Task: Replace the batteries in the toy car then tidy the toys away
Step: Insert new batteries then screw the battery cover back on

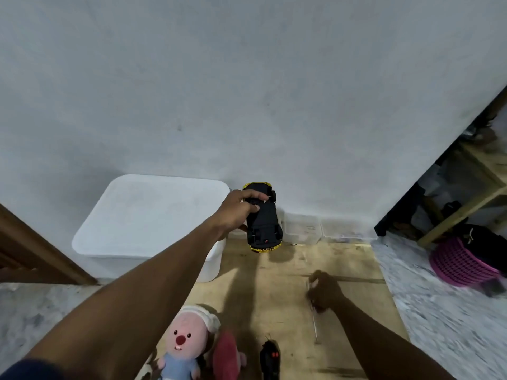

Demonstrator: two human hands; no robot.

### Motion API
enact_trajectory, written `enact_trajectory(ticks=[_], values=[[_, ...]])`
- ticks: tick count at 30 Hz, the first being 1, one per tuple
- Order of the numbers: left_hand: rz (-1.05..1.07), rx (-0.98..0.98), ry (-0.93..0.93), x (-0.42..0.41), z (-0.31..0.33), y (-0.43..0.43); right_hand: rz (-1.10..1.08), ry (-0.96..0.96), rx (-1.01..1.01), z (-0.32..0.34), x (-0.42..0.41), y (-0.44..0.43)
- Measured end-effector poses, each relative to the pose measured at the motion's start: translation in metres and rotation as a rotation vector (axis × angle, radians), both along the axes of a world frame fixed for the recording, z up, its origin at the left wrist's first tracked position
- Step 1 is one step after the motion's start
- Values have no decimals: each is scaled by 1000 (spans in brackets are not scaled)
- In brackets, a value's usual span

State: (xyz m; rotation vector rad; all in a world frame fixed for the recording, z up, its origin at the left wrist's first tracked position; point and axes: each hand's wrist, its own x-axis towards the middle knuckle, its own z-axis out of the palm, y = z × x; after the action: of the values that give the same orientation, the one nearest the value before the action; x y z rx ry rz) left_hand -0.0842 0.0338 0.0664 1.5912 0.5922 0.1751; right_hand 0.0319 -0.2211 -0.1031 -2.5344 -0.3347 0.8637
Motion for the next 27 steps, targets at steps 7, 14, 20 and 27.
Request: enact_trajectory(ticks=[7,14,20,27], values=[[-1,19,-17,-2,8,-1,-308,-120,844,131,34,64],[-21,19,-8,-4,18,-2,-70,-219,1269,244,9,104],[-24,5,-5,-5,22,-3,89,-368,1228,247,-8,120],[-20,-9,12,-8,23,-2,101,-394,1206,241,-11,124]])
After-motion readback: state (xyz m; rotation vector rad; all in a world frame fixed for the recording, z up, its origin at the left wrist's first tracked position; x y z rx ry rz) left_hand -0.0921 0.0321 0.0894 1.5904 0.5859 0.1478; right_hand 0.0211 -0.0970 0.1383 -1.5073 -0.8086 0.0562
